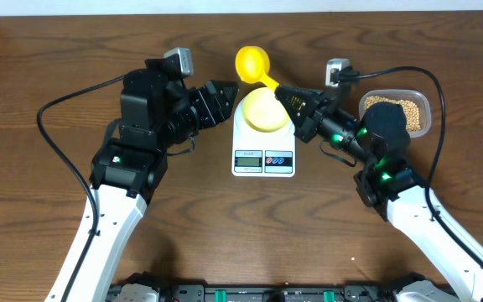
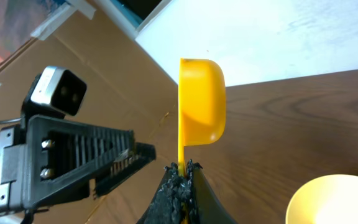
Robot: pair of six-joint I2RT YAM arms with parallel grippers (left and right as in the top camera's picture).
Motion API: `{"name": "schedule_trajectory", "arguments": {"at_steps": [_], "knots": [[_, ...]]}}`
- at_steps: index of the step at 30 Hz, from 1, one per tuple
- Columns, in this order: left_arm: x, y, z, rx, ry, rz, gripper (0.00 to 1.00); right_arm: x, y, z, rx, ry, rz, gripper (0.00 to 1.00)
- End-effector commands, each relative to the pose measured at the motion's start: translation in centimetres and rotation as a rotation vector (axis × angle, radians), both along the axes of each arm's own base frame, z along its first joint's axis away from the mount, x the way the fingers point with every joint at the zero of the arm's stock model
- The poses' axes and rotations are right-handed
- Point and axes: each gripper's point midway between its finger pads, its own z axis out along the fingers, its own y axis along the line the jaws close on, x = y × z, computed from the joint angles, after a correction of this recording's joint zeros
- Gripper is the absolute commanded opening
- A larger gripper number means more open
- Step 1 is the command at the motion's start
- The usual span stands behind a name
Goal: Scoop item into bowl and weigh 50g on scale
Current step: 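Carry the scoop with the right gripper over the soybean tub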
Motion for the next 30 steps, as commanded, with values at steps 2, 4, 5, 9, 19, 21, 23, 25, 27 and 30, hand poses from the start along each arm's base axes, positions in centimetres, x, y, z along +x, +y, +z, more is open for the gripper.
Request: {"name": "schedule_trajectory", "arguments": {"at_steps": [2, 4, 5, 9, 19, 21, 23, 25, 27, 30], "knots": [[0.0, -0.1, 0.2, 0.035, -0.024, -0.033, 0.66, 1.7, -2.4, 1.0, 0.000, -0.029, -0.100, 0.01], [-0.2, -0.2, 0.0, 0.066, -0.043, -0.059, 0.66, 2.2, -3.2, 1.0, 0.000, -0.026, -0.122, 0.01], [-0.4, -0.5, 0.1, 0.076, -0.058, -0.092, 0.66, 2.4, -3.6, 1.0, -0.001, -0.023, -0.132, 0.01], [-1.1, -1.3, 0.3, 0.088, -0.096, -0.176, 0.66, 3.0, -5.9, 1.0, -0.008, 0.009, -0.188, 0.01], [0.2, 0.6, -0.3, 0.198, -0.123, -0.083, 0.43, 3.5, -11.8, 1.6, -0.134, 0.154, -0.324, 0.01], [0.2, 0.6, -0.3, 0.200, -0.123, -0.080, 0.43, 3.4, -13.2, 1.0, -0.179, 0.213, -0.364, 0.01], [0.2, 0.6, -0.3, 0.199, -0.123, -0.080, 0.44, 3.2, -15.1, 0.2, -0.245, 0.278, -0.421, 0.01], [0.1, 0.6, -0.4, 0.200, -0.118, -0.082, 0.45, 2.7, -16.6, -0.3, -0.288, 0.329, -0.457, 0.01], [-0.1, 0.6, -0.8, 0.204, -0.100, -0.083, 0.45, 2.4, -17.6, -0.7, -0.307, 0.362, -0.475, 0.01], [-0.4, 0.8, -1.4, 0.210, -0.070, -0.086, 0.45, 2.0, -20.0, -1.5, -0.328, 0.410, -0.522, 0.01]]}}
